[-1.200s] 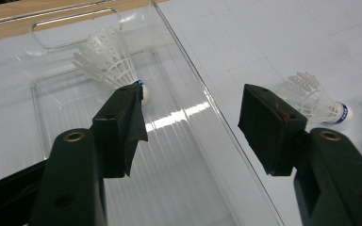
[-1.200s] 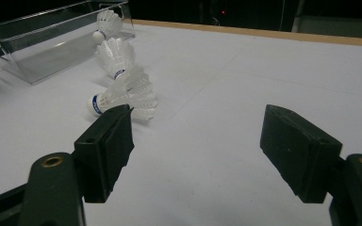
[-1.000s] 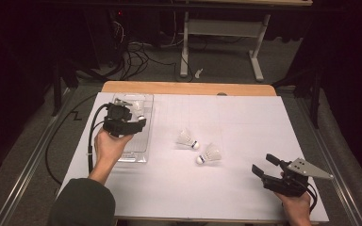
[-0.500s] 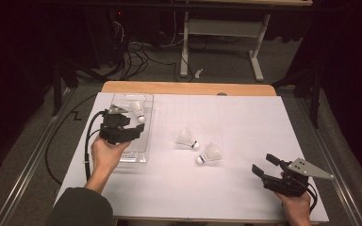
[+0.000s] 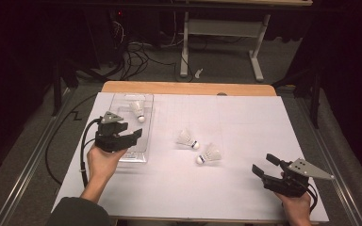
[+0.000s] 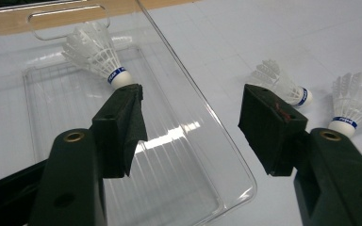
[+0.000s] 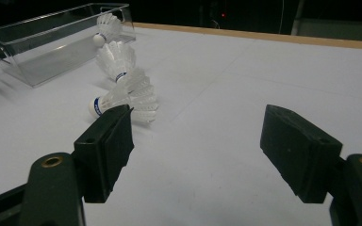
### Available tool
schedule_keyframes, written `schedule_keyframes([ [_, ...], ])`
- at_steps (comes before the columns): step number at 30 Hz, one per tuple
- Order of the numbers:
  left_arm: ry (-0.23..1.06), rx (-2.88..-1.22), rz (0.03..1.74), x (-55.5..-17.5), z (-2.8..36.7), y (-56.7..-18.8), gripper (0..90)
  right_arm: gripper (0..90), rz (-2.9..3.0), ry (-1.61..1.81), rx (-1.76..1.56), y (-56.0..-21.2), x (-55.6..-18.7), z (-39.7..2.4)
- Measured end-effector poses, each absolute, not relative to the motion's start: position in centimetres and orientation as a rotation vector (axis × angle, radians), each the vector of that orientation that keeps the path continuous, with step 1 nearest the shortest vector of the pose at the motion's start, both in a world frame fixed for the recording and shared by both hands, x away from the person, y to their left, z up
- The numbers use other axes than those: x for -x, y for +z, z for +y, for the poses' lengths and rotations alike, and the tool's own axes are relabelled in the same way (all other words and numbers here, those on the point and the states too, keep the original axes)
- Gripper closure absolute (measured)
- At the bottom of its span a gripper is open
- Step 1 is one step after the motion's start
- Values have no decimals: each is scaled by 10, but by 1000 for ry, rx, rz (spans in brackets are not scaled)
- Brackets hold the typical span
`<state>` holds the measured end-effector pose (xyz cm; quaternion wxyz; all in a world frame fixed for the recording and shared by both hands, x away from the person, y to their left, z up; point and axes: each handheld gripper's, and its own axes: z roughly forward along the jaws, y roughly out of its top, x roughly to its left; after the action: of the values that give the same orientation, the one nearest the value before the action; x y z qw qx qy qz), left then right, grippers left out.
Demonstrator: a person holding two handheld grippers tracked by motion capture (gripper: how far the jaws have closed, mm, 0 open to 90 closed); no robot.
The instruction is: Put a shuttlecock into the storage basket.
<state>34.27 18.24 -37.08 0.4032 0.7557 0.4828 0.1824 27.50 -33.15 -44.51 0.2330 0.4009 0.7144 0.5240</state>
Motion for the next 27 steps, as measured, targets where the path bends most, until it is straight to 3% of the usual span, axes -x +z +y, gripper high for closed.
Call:
schedule_keyframes([
  [27,478,-1827,1178,-311,196,-391,394,264,1952,1445,-1109,-445,-276,-332],
])
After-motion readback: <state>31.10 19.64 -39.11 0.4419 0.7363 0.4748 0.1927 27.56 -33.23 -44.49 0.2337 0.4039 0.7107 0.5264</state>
